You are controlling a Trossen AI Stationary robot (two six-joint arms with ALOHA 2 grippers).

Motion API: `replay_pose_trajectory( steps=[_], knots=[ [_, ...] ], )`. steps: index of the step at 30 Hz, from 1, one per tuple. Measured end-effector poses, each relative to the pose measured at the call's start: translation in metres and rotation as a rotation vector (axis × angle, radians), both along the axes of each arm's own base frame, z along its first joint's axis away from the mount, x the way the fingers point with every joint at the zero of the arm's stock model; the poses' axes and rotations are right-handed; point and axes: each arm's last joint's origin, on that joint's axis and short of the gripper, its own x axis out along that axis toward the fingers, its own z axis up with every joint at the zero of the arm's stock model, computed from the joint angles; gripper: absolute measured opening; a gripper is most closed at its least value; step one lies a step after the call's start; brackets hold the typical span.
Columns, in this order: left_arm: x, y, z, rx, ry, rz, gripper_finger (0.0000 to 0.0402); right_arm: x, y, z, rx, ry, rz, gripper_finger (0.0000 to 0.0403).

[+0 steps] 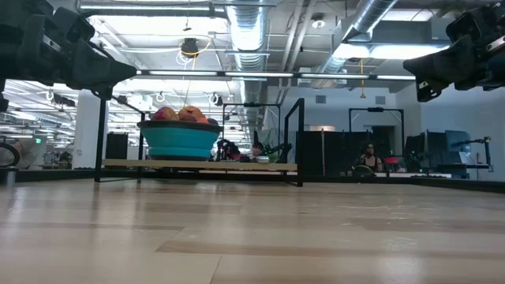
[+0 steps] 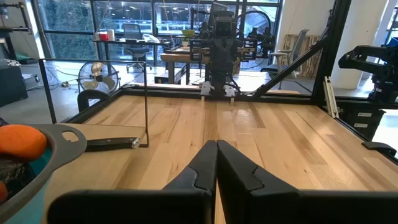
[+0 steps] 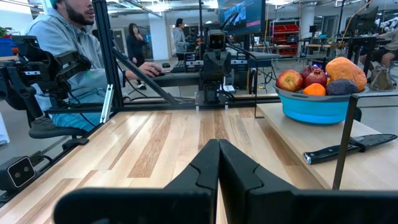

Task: Pick & Place Fruit
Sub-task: Return to Home Position

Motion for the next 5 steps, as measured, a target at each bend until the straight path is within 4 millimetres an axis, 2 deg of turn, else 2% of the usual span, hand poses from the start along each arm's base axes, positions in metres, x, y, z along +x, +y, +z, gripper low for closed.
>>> replay_pose_trajectory(
  steps=[5],
  knots=[
    [0.0000, 0.0000, 0.0000, 0.000, 0.000, 0.000, 0.0002, 0.0000, 0.0000, 0.0001, 0.000, 0.000, 0.000, 0.0001]
  ],
)
